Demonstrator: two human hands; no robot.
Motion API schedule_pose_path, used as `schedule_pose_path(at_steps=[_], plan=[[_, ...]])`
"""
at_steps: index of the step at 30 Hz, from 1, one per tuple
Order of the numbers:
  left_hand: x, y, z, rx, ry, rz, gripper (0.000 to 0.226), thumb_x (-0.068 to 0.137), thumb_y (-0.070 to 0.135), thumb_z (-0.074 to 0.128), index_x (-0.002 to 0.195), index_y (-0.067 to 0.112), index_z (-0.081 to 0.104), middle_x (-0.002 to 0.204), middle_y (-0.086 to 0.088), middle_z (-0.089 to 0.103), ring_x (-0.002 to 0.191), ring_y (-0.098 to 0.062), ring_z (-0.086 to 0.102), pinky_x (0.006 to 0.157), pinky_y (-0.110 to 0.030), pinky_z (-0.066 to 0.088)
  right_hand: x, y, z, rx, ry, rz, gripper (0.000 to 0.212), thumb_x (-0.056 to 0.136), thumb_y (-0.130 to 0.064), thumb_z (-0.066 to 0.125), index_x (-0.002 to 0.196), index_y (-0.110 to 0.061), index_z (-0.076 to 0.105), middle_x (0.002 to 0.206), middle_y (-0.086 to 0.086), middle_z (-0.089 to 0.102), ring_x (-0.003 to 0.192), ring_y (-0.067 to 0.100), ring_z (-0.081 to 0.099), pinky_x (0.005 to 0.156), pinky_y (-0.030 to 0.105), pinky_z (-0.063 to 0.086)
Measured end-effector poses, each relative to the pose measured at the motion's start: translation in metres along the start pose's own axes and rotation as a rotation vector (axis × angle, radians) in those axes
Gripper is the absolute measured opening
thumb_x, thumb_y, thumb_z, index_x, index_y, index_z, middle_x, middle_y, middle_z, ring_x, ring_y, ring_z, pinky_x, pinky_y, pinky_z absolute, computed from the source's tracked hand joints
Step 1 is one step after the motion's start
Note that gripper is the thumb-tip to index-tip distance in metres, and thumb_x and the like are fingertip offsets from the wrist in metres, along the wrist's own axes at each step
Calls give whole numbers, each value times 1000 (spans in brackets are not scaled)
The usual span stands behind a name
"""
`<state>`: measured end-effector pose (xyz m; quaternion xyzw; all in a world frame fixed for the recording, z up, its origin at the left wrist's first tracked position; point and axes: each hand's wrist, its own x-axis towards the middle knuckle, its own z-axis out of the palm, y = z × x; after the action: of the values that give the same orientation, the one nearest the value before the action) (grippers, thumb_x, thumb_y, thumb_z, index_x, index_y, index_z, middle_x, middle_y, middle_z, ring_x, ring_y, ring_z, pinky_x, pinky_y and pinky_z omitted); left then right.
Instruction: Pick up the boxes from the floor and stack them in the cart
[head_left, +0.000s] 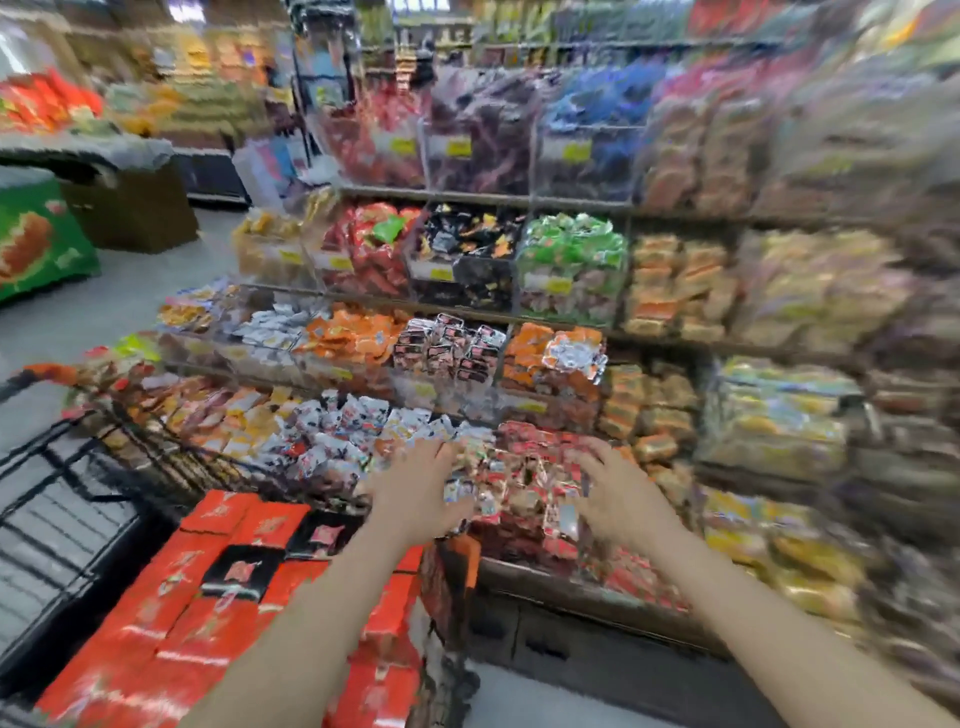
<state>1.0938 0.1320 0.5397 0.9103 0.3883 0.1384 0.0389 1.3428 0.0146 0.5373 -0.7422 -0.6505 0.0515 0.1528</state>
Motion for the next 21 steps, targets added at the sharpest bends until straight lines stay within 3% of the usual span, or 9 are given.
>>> schedule_pose_path(at_steps=[2,6,12,16,21], plan=[[12,36,3,-20,-3,116,70,73,62,34,122,15,52,109,-3,54,103,-24,51,82,-37,45,-36,28,-20,-60,20,82,58,86,-44,45,140,-25,41,148,1,36,132,24,41,102,33,38],[32,112,16,-76,-28,330,60,77,54,50,122,14,51,111,-4,55,105,-25,53,80,-37,48,-118,76,-57,-132,64,293,53,93,-36,53,142,-26,38,148,1,35,131,21,41,103,32,37],[44,255,30,-166,-86,624,60,75,54,54,124,18,50,117,-1,53,108,-23,54,85,-37,48,-257,131,-103,-141,188,568,54,92,-37,56,141,-24,41,143,1,41,126,22,45,101,32,37],[36,369,27,-296,-101,747,60,82,48,59,133,21,44,127,3,47,116,-16,48,90,-34,47,-353,165,-147,-116,263,753,54,90,-41,55,140,-28,40,139,0,42,122,24,47,95,39,46],[6,512,20,-408,-126,882,57,85,47,59,134,22,43,132,4,45,121,-15,46,87,-33,49,-472,206,-202,-85,261,954,55,87,-39,59,139,-26,44,139,7,45,126,26,44,103,39,40]])
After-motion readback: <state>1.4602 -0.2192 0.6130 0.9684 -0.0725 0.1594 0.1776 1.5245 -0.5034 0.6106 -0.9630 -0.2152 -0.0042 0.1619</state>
